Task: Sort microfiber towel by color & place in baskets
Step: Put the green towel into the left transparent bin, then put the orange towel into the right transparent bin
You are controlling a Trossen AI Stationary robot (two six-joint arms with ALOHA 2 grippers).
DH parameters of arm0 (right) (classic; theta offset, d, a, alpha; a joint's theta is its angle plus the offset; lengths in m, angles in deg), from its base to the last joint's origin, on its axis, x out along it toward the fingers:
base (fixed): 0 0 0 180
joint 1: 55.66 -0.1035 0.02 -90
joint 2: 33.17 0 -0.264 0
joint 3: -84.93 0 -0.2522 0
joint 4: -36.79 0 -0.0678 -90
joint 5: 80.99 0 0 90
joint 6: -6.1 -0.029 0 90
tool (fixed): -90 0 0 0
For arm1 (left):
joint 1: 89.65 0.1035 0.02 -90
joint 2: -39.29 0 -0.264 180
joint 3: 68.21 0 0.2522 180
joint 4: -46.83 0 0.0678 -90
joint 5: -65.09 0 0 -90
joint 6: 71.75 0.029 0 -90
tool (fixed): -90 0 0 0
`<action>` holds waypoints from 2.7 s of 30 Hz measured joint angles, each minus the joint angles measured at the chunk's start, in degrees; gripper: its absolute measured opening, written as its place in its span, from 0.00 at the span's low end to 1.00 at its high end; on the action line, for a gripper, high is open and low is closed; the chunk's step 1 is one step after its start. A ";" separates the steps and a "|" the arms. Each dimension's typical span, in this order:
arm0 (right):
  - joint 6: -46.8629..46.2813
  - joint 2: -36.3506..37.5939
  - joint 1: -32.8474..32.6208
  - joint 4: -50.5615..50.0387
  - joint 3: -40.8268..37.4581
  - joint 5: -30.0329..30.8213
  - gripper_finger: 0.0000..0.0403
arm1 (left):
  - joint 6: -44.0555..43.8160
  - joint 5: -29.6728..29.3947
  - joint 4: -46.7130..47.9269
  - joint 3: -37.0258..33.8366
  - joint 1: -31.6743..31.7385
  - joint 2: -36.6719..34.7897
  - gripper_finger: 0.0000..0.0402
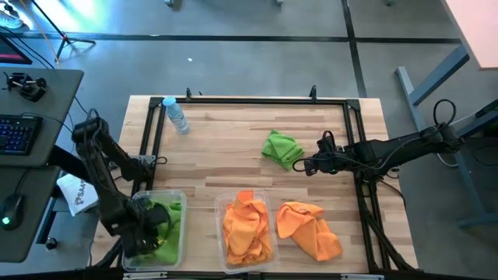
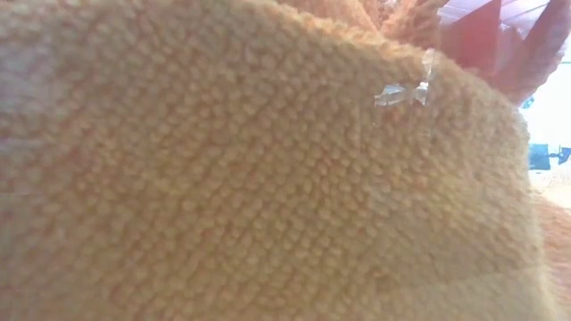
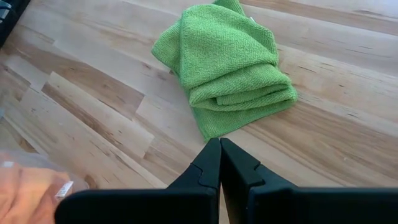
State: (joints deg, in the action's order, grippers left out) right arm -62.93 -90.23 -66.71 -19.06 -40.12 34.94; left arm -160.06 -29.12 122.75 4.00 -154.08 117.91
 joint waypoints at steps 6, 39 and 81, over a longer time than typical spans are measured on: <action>1.49 0.00 0.02 -0.07 0.00 0.02 0.00 | -4.54 -5.62 6.90 4.75 0.00 -7.29 0.34; 39.55 0.02 -1.60 6.34 -5.60 -27.02 0.00 | 40.43 -26.49 -10.01 11.91 39.82 -10.00 0.23; 51.46 -19.32 -28.87 13.57 4.85 -16.58 0.44 | 38.98 -20.61 -9.76 11.83 44.47 -4.54 0.23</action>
State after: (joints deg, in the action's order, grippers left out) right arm -11.47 -109.54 -95.58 -5.49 -35.26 18.36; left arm -121.08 -49.74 112.99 15.83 -109.60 113.37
